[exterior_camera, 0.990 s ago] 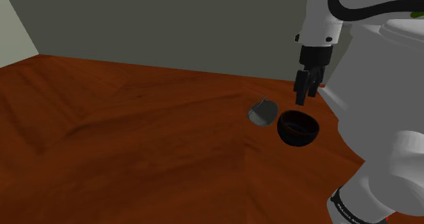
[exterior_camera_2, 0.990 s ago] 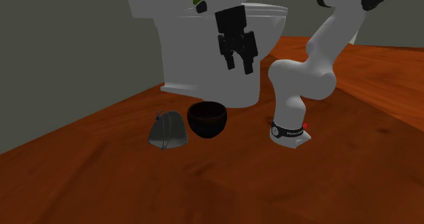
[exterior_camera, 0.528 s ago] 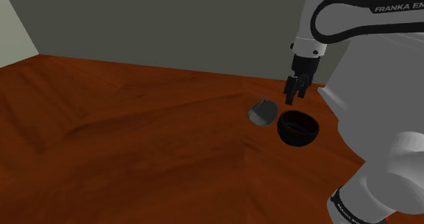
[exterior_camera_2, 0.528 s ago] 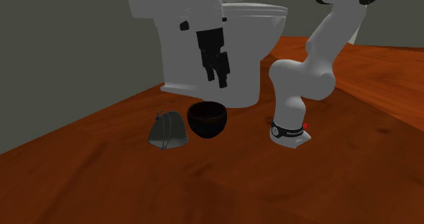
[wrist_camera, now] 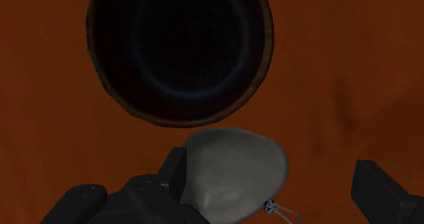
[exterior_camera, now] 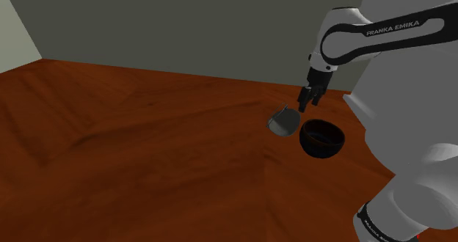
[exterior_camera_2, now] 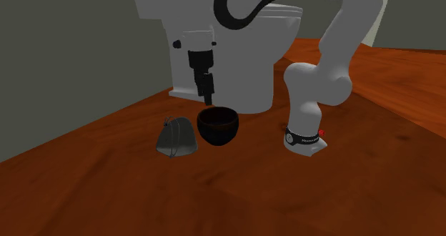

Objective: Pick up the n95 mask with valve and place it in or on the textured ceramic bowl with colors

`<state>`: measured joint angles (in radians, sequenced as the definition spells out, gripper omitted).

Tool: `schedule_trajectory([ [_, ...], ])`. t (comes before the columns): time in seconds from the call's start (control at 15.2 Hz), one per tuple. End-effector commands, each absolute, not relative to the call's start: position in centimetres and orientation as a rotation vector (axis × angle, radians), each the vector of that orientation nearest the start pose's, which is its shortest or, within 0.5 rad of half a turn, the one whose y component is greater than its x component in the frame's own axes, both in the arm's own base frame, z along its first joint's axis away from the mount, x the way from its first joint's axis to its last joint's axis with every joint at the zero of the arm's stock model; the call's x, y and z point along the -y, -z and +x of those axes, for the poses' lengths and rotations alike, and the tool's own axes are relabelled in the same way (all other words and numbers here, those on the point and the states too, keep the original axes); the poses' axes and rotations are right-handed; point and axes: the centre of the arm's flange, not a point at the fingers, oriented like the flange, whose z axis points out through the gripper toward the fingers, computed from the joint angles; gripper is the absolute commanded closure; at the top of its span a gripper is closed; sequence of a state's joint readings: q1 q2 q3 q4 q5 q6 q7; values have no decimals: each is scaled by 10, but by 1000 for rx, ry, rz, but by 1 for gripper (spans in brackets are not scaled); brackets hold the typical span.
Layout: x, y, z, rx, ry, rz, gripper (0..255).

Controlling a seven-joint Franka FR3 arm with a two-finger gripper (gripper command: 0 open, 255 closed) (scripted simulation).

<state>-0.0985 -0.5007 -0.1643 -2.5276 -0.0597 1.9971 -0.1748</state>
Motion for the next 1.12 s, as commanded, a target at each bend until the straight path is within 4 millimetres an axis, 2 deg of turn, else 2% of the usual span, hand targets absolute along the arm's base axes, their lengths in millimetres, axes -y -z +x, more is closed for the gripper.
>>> schedule_trajectory([
  [0.0,123,-431,383,-81,3,-3118,0],
  [0.46,183,-392,422,-140,150,-3139,0],
  [0.92,183,-355,426,-140,150,-3139,0],
  [1.06,183,-352,426,-140,150,-3139,0],
])
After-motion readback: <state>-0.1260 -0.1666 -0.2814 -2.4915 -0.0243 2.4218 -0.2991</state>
